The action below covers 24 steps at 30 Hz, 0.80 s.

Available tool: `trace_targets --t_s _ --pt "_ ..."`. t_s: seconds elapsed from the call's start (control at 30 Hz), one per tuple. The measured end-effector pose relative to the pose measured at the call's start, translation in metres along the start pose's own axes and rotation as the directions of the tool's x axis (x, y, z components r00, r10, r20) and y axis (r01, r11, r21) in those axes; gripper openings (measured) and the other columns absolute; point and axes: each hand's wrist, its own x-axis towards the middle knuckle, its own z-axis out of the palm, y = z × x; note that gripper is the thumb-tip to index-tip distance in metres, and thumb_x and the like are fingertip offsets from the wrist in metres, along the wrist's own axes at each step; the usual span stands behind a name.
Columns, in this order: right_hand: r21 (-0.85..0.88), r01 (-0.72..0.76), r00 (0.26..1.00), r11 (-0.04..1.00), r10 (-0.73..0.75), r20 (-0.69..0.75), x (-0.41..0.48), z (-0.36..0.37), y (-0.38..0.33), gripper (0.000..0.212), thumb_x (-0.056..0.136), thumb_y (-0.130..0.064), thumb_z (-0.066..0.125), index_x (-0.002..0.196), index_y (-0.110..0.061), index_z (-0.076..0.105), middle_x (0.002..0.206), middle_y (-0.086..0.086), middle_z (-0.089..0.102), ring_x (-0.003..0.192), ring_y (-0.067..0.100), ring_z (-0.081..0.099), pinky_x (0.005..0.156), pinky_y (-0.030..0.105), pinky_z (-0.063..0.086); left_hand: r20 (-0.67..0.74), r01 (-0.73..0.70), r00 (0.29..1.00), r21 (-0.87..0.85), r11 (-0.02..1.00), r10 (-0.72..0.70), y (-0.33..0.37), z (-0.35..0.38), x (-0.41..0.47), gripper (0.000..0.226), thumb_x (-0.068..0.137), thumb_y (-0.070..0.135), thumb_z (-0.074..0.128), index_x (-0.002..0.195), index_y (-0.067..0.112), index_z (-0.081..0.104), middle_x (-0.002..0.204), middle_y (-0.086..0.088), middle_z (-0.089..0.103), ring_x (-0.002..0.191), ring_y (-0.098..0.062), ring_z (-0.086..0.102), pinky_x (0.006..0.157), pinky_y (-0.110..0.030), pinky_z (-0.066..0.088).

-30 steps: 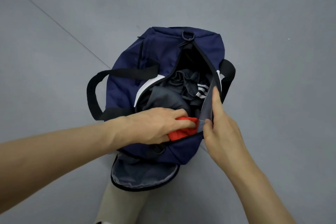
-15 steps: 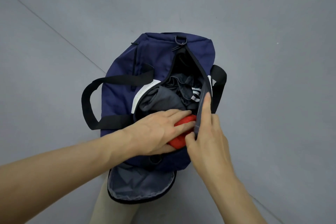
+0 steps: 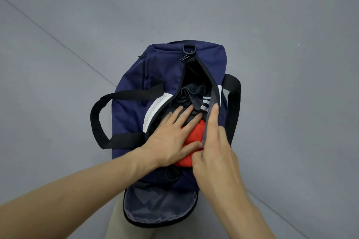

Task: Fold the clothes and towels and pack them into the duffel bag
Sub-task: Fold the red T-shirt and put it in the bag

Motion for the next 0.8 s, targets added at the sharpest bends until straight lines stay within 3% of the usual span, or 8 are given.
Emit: trace_targets --t_s 0.07,0.13,0.23,0.33,0.4,0.5,0.67,0.8 --pt "-0.064 0.008 0.998 0.998 -0.012 -0.059 0.002 0.001 0.001 0.109 0.087 -0.002 0.052 0.151 -0.042 -0.026 0.100 -0.012 0.028 0.068 0.011 0.039 0.054 0.022 0.031 -0.240 -0.061 0.969 -0.018 0.998 0.055 -0.007 -0.016 -0.004 0.066 0.101 0.063 0.031 0.154 0.026 0.039 0.160 -0.007 0.037 0.146 -0.030 0.035 0.116 -0.046 0.034" --pt "-0.125 0.004 0.994 0.992 -0.018 -0.105 0.001 0.000 0.002 0.108 0.085 -0.003 0.056 0.156 -0.037 -0.018 0.098 -0.010 0.029 0.064 0.014 0.039 0.055 0.024 0.031 -0.492 0.002 0.868 0.134 0.991 0.065 -0.021 -0.029 -0.007 0.046 0.098 0.042 0.054 0.139 0.021 0.058 0.144 -0.005 0.054 0.128 -0.031 0.051 0.101 -0.045 0.043" --pt "-0.152 0.005 0.991 0.988 -0.025 -0.128 0.004 -0.005 0.002 0.098 0.091 -0.014 0.054 0.156 -0.037 -0.016 0.100 -0.006 0.034 0.065 0.022 0.043 0.057 0.033 0.038 -0.434 0.348 0.865 0.160 0.924 -0.251 -0.045 -0.047 -0.007 0.057 0.089 0.042 0.066 0.140 0.025 0.048 0.128 -0.003 0.057 0.110 -0.033 0.055 0.085 -0.046 0.046" --pt "-0.158 0.005 0.989 0.987 -0.028 -0.145 0.020 -0.015 0.002 0.092 0.095 -0.021 0.048 0.154 -0.044 -0.019 0.100 -0.003 0.036 0.061 0.023 0.043 0.059 0.037 0.038 -0.408 0.439 0.821 0.003 0.899 -0.399 -0.054 -0.063 -0.003 0.021 0.094 0.036 0.056 0.111 0.024 0.051 0.097 -0.002 0.064 0.085 -0.038 0.062 0.066 -0.043 0.047" --pt "-0.172 0.008 0.989 0.985 -0.033 -0.145 0.033 -0.023 0.001 0.094 0.093 -0.011 0.046 0.154 -0.044 -0.017 0.097 -0.004 0.033 0.055 0.017 0.038 0.056 0.035 0.032 -0.515 0.418 0.741 -0.148 0.896 -0.431 -0.050 -0.082 -0.002 0.012 0.095 0.034 0.051 0.095 0.022 0.049 0.085 -0.002 0.064 0.079 -0.039 0.059 0.064 -0.041 0.042" --pt "-0.223 0.026 0.988 0.975 -0.060 -0.145 0.042 -0.043 -0.001 0.095 0.091 -0.002 0.046 0.156 -0.044 -0.008 0.096 -0.005 0.032 0.055 0.011 0.036 0.052 0.031 0.025 -0.588 0.337 0.640 -0.364 0.868 -0.495 -0.034 -0.121 0.004 0.011 0.095 0.030 0.052 0.092 0.019 0.051 0.072 0.002 0.057 0.070 -0.028 0.054 0.066 -0.038 0.037" --pt "-0.195 0.015 0.968 0.981 -0.063 -0.244 0.044 -0.105 -0.006 0.085 0.092 -0.006 0.040 0.153 -0.055 0.007 0.106 -0.005 0.035 0.064 0.016 0.044 0.066 0.034 0.031 -0.665 0.214 0.628 -0.351 0.911 -0.404 -0.009 -0.190 0.022 0.005 0.090 0.029 0.054 0.091 0.024 0.055 0.075 0.007 0.057 0.073 -0.023 0.054 0.071 -0.038 0.042" --pt "-0.181 0.023 0.976 0.983 -0.061 -0.207 0.025 -0.123 -0.014 0.078 0.092 -0.009 0.036 0.148 -0.061 0.020 0.110 -0.010 0.033 0.063 0.012 0.048 0.056 0.025 0.033 -0.700 0.116 0.628 -0.348 0.930 -0.340 0.008 -0.209 0.031 0.006 0.089 0.031 0.055 0.092 0.026 0.057 0.075 0.013 0.056 0.069 -0.022 0.055 0.075 -0.042 0.048"
